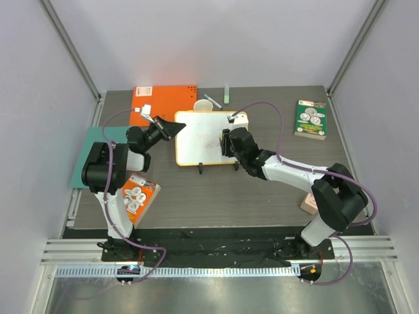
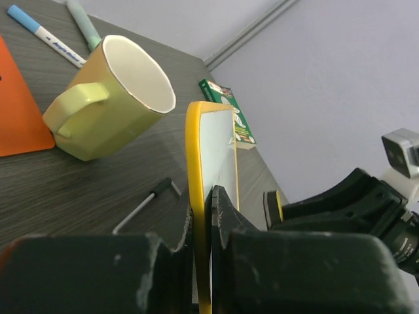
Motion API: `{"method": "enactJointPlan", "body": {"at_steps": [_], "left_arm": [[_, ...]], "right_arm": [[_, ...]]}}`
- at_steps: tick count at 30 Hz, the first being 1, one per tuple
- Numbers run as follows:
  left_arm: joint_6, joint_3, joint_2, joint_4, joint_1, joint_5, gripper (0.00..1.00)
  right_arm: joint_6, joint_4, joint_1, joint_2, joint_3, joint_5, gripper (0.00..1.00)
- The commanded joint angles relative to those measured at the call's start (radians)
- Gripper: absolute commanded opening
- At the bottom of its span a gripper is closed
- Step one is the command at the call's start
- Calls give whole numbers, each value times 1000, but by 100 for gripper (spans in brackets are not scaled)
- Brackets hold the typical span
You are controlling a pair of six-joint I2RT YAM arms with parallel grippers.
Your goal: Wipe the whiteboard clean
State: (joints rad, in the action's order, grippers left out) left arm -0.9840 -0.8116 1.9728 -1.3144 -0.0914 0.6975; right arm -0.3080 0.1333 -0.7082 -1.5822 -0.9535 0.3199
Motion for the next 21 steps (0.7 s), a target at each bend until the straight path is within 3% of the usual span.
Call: {"method": "enactJointPlan", "body": {"at_steps": [1,5,9,15,21], "left_arm": [[185,17,18,37,30,-73,0],[199,23,12,53,30,-76,0],[226,20,5,96,30,-79,0],[232,11,11,104,28,-66,0],[226,-4,23,103,22,-46,0]], "right_arm": [[43,187,26,-12,21,116,1],[60,323,32,-42,62,171,1],[55,344,35,-126,18,180,1],[26,431,27,-262,-5,107,1],[35,488,-78,-349,-51,73,1]]}}
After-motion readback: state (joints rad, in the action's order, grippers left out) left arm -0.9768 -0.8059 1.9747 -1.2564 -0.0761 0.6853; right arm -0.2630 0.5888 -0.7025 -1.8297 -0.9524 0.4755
